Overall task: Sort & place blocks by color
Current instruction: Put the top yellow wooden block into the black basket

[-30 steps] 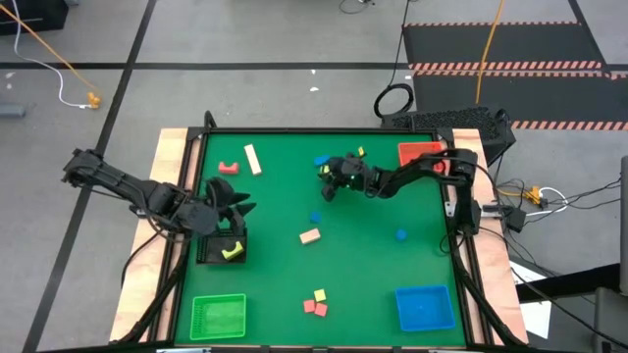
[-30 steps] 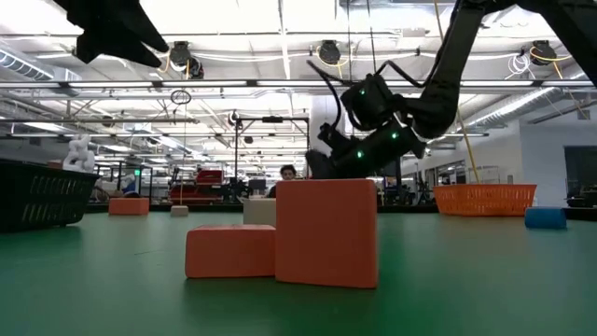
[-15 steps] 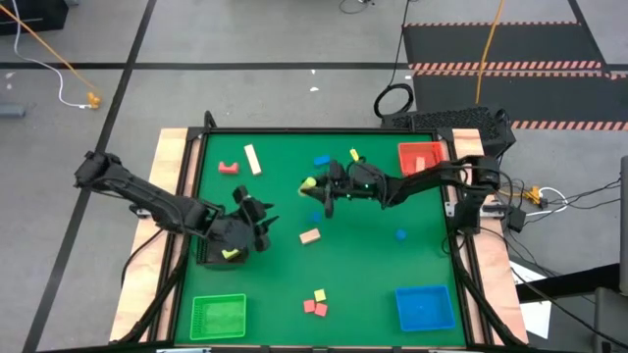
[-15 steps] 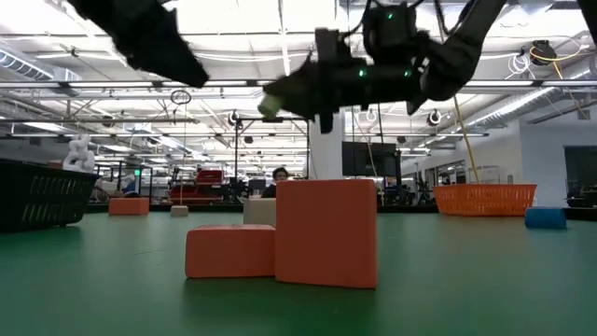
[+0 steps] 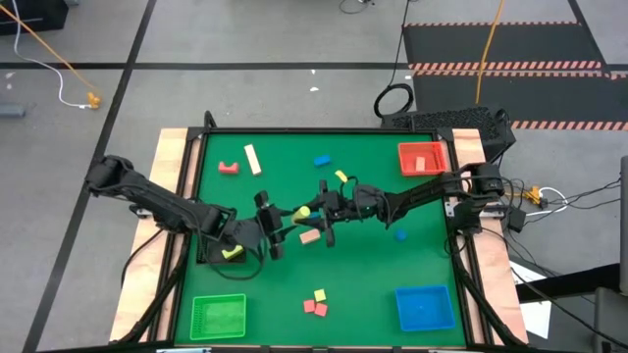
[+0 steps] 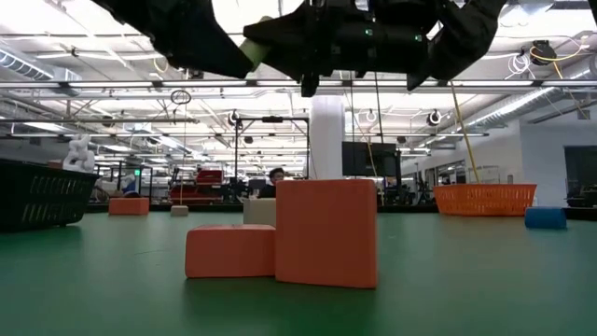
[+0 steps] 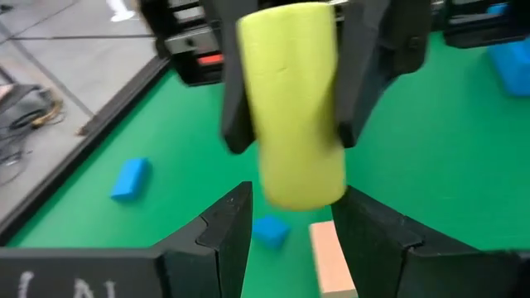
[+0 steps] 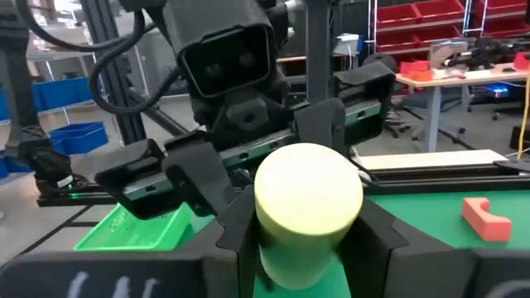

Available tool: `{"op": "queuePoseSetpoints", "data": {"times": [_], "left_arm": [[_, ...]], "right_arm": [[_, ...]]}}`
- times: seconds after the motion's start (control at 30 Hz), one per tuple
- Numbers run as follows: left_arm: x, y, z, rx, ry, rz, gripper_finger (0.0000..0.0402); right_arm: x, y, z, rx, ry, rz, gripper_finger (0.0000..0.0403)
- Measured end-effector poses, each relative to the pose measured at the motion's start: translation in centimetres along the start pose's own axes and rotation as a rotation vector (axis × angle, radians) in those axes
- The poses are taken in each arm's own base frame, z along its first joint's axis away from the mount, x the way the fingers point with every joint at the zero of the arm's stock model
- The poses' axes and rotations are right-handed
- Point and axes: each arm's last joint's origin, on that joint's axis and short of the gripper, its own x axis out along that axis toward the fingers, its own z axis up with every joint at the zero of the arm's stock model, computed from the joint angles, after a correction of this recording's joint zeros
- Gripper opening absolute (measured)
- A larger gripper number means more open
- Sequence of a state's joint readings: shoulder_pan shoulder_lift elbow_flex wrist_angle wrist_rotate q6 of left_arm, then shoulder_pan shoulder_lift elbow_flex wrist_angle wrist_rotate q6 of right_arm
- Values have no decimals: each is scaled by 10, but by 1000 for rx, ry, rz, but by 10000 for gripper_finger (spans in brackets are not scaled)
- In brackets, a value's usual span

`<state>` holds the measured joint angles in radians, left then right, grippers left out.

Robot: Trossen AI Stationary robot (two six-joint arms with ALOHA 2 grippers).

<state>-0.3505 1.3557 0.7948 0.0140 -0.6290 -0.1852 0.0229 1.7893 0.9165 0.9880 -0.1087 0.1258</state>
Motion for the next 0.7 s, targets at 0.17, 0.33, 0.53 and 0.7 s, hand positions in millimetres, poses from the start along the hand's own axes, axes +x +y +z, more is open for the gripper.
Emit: {"op": "queuePoseSetpoints", "data": {"times": [0.17,0.33,0.53,0.7], "left_arm": [[-1,-2,1,-9,-11,-30,168],[0,-2,6,-2,-49,-33,168],[5,5,7,-41,-49,-16,168],[8,10,8,-110,-48,-3,142]], "right_arm": [[0,0,-3,-5,27,-2,107],[0,1,-3,-13,27,4,107],[0,2,-2,-20,25,-2,107],[0,1,-3,-20,26,-6,107]]}}
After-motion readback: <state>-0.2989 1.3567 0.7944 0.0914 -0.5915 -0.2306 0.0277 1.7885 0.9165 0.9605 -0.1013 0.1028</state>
